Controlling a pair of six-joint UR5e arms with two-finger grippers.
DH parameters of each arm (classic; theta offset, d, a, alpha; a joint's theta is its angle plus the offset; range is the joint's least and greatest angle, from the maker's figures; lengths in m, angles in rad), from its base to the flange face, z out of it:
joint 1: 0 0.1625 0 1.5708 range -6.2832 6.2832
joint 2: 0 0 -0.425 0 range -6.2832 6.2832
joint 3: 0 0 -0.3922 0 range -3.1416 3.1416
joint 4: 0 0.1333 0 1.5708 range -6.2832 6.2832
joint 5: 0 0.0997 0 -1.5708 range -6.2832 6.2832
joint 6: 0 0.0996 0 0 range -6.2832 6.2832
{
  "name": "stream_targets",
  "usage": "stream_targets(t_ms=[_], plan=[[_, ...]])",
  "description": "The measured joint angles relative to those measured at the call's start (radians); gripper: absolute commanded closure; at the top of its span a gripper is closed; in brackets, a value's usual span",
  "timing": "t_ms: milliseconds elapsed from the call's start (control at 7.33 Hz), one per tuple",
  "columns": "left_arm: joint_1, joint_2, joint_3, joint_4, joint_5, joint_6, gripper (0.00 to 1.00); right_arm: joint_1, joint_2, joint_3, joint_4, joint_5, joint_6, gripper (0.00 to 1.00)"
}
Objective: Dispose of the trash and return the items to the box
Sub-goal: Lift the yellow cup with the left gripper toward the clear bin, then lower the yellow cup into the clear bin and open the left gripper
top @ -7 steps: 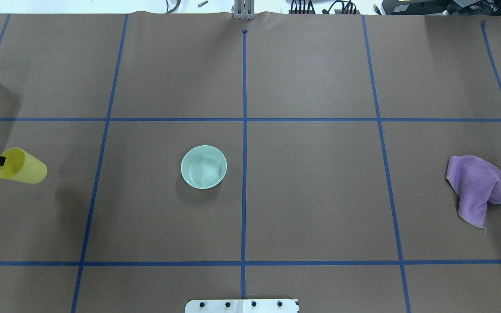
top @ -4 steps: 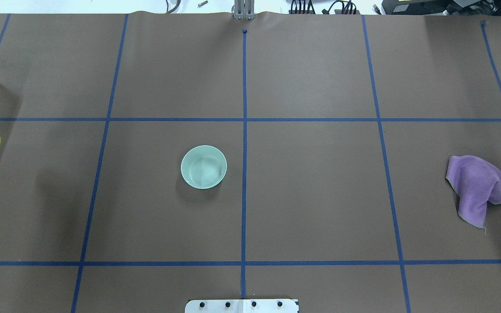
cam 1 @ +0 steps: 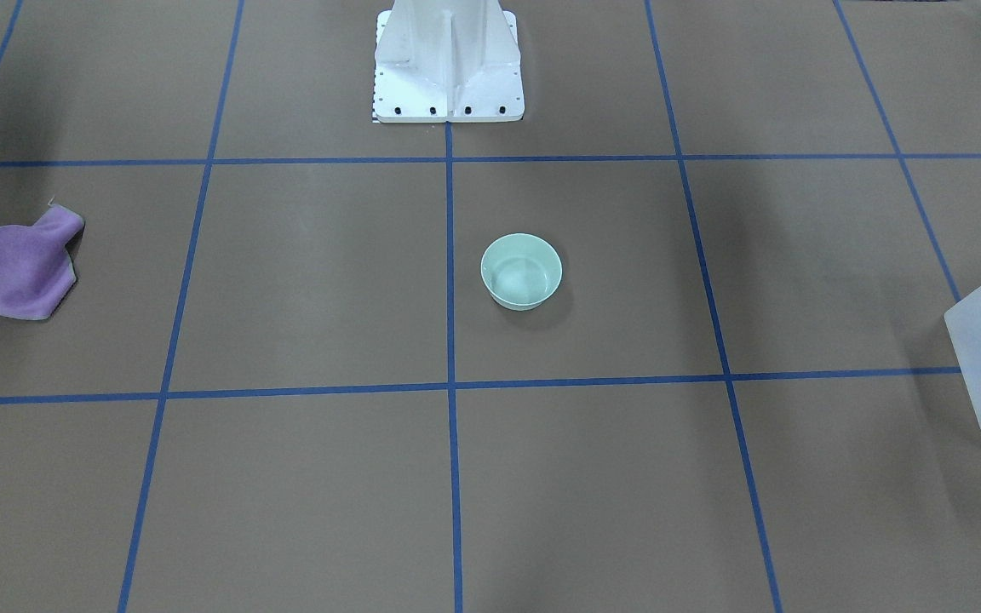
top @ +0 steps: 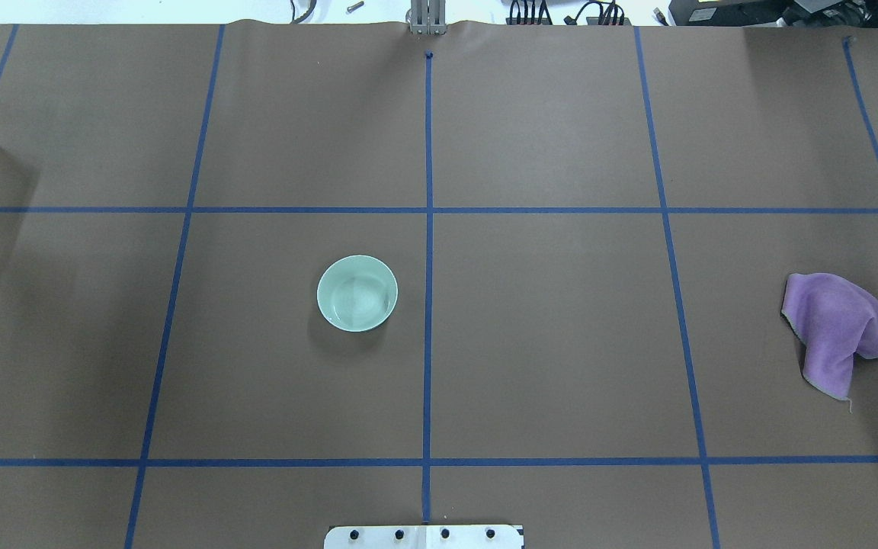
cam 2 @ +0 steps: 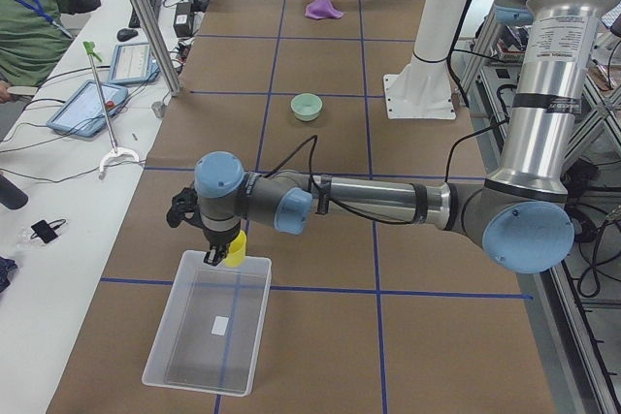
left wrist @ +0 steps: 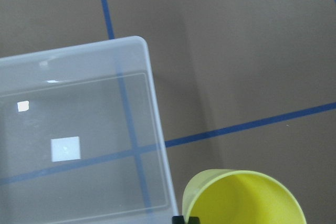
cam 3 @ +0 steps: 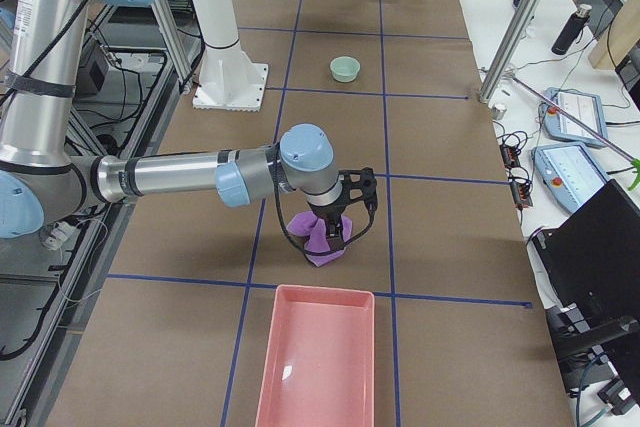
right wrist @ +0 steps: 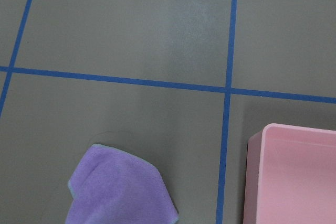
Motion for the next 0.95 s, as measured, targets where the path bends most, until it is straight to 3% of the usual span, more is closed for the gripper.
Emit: stream_targets(t_ms=[273,818,955], plan=[[-0.001,-0.058,0.188,-0.108,0.002,0.035,1.00,0.000,-0.001,0.000,0.003,-0.001,-0.001,0.00],[0.098,-0.038,0.313,-0.318,0.018,-0.072,1.00,0.000,-0.001,0.000,0.004,-0.003,-0.004,0.00],[0.115,-0.036,0.329,-0.348,0.025,-0.086,0.50,0.000,-0.001,0.000,0.004,-0.003,-0.005,0.00]])
